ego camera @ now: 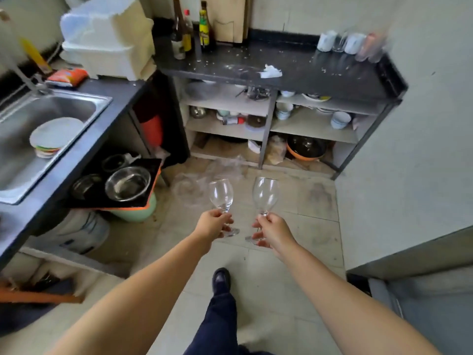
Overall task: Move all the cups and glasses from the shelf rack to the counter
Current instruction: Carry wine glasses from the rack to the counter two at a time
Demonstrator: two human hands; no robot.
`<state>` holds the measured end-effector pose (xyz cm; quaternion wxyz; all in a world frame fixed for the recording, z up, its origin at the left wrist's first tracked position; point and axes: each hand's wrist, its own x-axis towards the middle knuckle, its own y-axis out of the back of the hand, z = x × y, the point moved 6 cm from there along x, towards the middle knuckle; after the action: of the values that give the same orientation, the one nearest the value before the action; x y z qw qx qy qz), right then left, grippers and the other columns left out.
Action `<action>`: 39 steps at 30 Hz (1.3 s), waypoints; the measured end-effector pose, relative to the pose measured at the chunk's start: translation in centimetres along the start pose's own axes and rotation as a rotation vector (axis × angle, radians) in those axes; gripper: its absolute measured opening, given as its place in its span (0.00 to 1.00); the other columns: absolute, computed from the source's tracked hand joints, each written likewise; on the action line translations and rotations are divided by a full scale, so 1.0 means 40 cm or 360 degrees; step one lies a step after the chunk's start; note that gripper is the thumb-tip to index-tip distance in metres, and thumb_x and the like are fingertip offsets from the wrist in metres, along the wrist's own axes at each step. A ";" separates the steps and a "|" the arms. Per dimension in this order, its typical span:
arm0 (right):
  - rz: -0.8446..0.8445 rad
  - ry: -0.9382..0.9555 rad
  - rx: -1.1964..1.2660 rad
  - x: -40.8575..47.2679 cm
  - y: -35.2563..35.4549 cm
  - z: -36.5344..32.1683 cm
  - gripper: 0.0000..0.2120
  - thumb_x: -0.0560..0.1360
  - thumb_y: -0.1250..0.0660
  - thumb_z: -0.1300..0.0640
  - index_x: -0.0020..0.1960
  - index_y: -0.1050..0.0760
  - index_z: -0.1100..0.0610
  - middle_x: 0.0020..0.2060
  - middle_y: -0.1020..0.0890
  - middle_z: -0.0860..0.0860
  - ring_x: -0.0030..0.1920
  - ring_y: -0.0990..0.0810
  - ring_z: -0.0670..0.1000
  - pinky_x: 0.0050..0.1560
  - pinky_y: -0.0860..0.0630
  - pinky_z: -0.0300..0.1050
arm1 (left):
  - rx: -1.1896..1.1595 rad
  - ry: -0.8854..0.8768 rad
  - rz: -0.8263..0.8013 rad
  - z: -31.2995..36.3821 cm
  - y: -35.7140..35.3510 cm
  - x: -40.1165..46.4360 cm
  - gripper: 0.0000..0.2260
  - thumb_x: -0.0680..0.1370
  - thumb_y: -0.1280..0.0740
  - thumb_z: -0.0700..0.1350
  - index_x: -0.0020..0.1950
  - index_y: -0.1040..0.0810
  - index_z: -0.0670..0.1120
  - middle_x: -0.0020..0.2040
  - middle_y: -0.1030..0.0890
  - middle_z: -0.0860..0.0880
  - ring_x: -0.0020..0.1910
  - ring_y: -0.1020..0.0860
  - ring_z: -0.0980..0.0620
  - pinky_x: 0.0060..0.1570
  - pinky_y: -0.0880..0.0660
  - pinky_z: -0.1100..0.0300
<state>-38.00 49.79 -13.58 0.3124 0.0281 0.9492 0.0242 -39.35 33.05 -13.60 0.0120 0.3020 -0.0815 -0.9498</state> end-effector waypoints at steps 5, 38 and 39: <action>0.0170 0.0001 0.0114 0.146 0.083 -0.094 0.07 0.81 0.43 0.57 0.50 0.29 0.60 0.37 0.24 0.51 0.19 0.24 0.42 0.23 0.26 0.38 | 0.0128 -0.0081 -0.0126 0.139 -0.095 0.171 0.09 0.79 0.38 0.39 0.39 0.25 0.45 0.37 0.22 0.49 0.29 0.26 0.54 0.25 0.33 0.68; 0.0535 0.0002 0.0169 1.166 0.840 -0.867 0.06 0.81 0.42 0.58 0.52 0.30 0.60 0.40 0.23 0.53 0.28 0.23 0.48 0.24 0.25 0.37 | 0.0366 -0.0130 -0.0417 1.049 -0.830 1.198 0.05 0.80 0.38 0.39 0.45 0.24 0.42 0.39 0.21 0.49 0.31 0.26 0.54 0.33 0.28 0.63; 0.0541 0.0013 0.0163 1.200 0.853 -0.882 0.06 0.81 0.42 0.57 0.53 0.30 0.59 0.43 0.23 0.53 0.28 0.23 0.48 0.24 0.26 0.37 | 0.0374 -0.0139 -0.0425 1.073 -0.846 1.226 0.06 0.80 0.38 0.39 0.44 0.24 0.42 0.39 0.21 0.49 0.31 0.26 0.54 0.32 0.28 0.64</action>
<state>-96.24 86.09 -11.46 0.2983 0.2040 0.9320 0.0285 -103.25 69.22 -12.56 -0.1532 0.2680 -0.1514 -0.9390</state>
